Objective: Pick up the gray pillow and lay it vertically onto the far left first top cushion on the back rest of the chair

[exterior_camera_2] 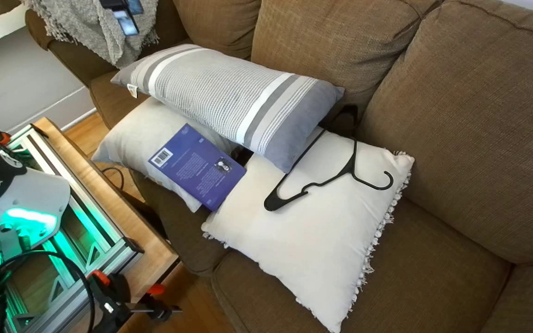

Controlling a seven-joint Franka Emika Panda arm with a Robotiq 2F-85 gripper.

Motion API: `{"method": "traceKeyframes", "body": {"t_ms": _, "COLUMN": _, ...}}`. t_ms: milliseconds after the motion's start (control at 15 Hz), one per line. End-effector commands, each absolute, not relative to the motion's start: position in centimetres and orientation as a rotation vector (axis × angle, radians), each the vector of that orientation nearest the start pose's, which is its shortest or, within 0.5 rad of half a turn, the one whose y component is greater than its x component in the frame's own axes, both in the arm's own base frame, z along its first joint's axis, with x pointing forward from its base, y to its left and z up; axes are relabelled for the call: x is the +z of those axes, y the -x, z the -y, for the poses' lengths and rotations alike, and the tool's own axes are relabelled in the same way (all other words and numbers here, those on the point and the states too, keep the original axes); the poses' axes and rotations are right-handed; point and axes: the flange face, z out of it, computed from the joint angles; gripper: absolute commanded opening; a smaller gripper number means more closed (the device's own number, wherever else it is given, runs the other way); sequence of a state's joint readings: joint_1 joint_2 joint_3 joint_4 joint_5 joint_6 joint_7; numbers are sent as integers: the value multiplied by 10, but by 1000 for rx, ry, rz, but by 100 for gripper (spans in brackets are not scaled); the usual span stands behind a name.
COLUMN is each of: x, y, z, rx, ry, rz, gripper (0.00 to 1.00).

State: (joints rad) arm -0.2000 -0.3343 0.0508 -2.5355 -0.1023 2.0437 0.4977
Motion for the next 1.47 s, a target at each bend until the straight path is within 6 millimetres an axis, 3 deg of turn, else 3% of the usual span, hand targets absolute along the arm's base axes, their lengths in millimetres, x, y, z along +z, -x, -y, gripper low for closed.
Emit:
{"method": "traceKeyframes", "body": {"t_ms": 0, "x": 325, "y": -420, "z": 79, "rx": 428, "ry": 2987, "rz": -1156, "gripper": 100}}
{"method": "traceKeyframes", "body": {"t_ms": 67, "x": 344, "y": -407, "z": 81, "rx": 308, "ry": 3049, "rz": -1083, "gripper": 100}}
{"method": "traceKeyframes", "body": {"t_ms": 200, "x": 322, "y": -415, "z": 81, "rx": 395, "ry": 3019, "rz": -1116, "gripper": 100}}
{"method": "traceKeyframes", "body": {"t_ms": 467, "x": 313, "y": -426, "z": 77, "rx": 436, "ry": 2949, "rz": -1130, "gripper": 100}}
{"method": "traceKeyframes", "body": {"t_ms": 800, "x": 245, "y": -461, "z": 72, "rx": 436, "ry": 2657, "rz": -1338, "gripper": 100}}
{"method": "traceKeyframes", "body": {"t_ms": 1000, "x": 222, "y": -490, "z": 68, "rx": 414, "ry": 2518, "rz": -1568, "gripper": 100}}
{"method": "traceKeyframes", "body": {"t_ms": 1400, "x": 187, "y": -563, "z": 50, "rx": 421, "ry": 2484, "rz": -2000, "gripper": 100}}
